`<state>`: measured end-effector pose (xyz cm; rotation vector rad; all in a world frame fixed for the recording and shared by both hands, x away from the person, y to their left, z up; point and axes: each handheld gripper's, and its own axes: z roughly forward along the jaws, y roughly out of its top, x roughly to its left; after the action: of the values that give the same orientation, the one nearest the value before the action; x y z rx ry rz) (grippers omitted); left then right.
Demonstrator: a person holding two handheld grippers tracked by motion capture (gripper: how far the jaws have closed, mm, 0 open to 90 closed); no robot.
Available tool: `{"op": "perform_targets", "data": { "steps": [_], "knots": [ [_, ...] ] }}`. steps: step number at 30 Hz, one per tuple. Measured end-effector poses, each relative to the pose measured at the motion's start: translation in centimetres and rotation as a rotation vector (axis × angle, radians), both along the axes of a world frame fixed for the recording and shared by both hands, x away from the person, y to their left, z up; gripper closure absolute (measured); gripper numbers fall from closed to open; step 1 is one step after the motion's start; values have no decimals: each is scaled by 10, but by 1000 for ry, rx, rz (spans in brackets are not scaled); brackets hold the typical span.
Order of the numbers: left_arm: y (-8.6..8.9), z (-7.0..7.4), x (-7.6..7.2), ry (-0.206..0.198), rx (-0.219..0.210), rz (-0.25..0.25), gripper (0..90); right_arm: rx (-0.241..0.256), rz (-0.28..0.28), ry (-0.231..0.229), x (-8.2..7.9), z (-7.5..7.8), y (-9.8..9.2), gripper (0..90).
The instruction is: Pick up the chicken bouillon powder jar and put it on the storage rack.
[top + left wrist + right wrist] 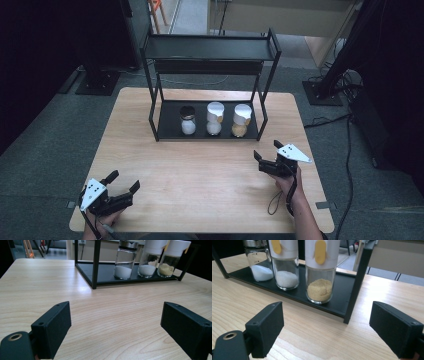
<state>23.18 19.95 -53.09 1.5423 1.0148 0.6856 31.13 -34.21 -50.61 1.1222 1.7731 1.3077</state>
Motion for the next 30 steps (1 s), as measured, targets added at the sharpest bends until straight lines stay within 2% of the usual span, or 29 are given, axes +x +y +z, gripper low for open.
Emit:
{"op": "perform_targets", "data": {
  "steps": [12, 30],
  "knots": [
    [0, 0, 0, -1, 4, 0, 98, 3, -27, 11, -15, -9, -14, 119],
    [-1, 0, 0, -1, 8, 5, 99, 24, -91, 18, -48, -17, -49, 119]
  ]
}}
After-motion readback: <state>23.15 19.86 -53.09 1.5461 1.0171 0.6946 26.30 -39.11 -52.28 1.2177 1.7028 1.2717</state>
